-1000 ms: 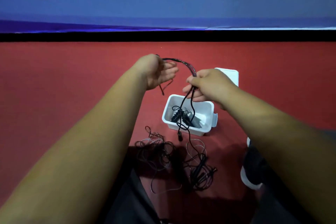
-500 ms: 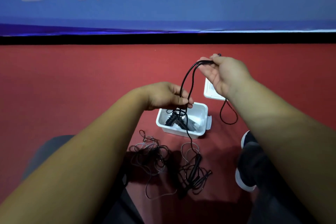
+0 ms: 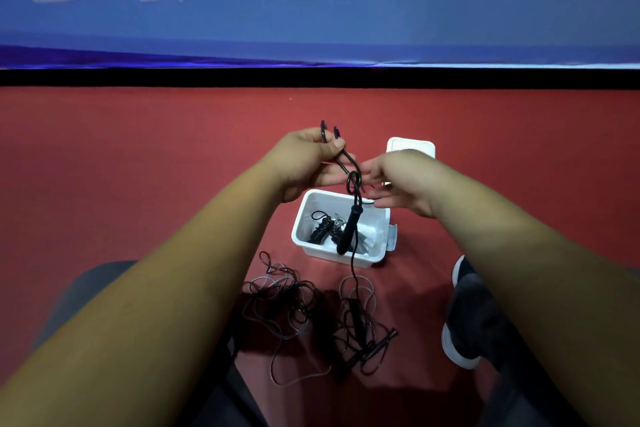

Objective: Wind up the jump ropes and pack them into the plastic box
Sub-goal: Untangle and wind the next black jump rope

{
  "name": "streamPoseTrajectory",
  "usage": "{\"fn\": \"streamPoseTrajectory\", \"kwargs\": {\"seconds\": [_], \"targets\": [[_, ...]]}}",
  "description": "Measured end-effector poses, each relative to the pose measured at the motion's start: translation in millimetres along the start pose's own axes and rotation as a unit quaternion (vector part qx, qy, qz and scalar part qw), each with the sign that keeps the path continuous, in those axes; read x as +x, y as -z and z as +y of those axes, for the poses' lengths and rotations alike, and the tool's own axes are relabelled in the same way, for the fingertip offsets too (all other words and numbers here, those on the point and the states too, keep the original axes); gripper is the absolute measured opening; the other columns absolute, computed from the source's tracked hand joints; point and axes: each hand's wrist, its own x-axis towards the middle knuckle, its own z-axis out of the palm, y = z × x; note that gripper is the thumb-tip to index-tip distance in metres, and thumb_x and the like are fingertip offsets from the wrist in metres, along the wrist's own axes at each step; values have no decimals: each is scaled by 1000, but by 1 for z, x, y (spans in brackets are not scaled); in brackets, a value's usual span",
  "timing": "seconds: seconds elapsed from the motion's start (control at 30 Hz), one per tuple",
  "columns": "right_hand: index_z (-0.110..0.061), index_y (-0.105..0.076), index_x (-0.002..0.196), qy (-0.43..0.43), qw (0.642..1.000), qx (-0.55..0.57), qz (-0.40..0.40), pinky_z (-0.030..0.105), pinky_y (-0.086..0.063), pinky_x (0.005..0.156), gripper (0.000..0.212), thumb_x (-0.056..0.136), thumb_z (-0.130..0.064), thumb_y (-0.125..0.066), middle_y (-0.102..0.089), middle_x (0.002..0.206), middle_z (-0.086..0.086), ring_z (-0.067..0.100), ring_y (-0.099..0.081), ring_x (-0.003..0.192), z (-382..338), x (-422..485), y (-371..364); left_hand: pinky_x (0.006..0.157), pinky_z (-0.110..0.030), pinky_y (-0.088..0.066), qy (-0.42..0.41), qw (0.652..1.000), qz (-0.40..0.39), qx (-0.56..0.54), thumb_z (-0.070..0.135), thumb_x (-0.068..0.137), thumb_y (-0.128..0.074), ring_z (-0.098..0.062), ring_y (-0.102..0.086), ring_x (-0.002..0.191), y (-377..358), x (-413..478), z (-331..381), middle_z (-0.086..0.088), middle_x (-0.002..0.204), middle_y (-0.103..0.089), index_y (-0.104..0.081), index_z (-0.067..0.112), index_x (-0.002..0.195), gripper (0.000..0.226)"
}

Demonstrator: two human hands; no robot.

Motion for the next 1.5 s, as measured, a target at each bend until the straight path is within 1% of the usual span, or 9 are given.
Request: {"fn": "streamPoseTrajectory", "kwargs": {"seconds": [0.1,0.33,0.43,0.57,0.67,0.83,1.1,1.3,1.5], "targets": [[-17,-79,115,63,996,-62,-25,41,-59,97,30,92,-15,-59,-81,111,-1,15,-74,93,2,-3,-10,55,-26,-60,-11,999,39,-36,9,104,-60,-19,-77,68,2,2,3,-15,93,-75,-61,9,106,1],[-28,-77,111,116,992,-41,-26,38,-58,81,20,101,-41,-66,-82,103,0,21,-80,98,4,-7,-13,64,-28,-65,-20,997,61,-36,14,104,-63,-20,-72,64,12,6,7,-13,87,-71,-61,7,105,7],[-22,-77,110,138,990,1,-6,43,-63,77,17,103,-33,-67,-81,100,6,21,-81,83,5,-9,-15,70,-27,-64,1,997,39,-70,17,102,-66,-20,-73,74,12,5,8,-14,96,-71,-61,1,112,19],[-11,-74,112,131,988,72,32,46,-67,65,15,105,-21,-66,-78,94,12,31,-81,79,3,-9,-12,79,-25,-61,27,995,-13,-91,-5,91,-73,-22,-77,94,10,-1,9,-16,111,-74,-55,-3,135,48],[-9,-72,112,132,987,87,38,42,-65,61,12,104,-14,-64,-78,96,17,37,-80,82,2,-9,-9,74,-29,-63,35,994,-11,-104,-16,90,-65,-22,-78,86,7,-3,8,-13,96,-77,-53,-2,134,47],[-6,-68,115,148,984,97,30,40,-65,59,13,105,-13,-64,-78,89,12,31,-81,81,1,-11,-10,70,-35,-64,28,991,38,-123,-15,92,-65,-26,-78,82,6,0,5,-16,99,-72,-55,-4,127,38],[-18,-66,105,234,970,-1,60,34,-60,56,9,99,-14,-71,-81,94,5,26,-79,74,1,-4,-6,64,-31,-64,16,963,95,-252,-13,97,-60,-25,-78,76,7,8,4,-17,96,-68,-51,-3,117,24],[-19,-63,89,293,932,-97,189,31,-51,46,13,92,-12,-74,-71,76,8,21,-71,57,11,7,-6,70,-33,-64,-28,961,97,-258,-11,97,-61,-25,-79,84,7,9,10,-18,103,-67,-49,-3,120,27],[-19,-62,84,328,902,-202,195,36,-52,70,14,89,-13,-75,-69,74,1,21,-65,67,18,11,-6,70,-38,-65,-51,939,86,-328,-13,98,-58,-26,-78,79,5,9,13,-20,103,-64,-44,-8,132,37]]}}
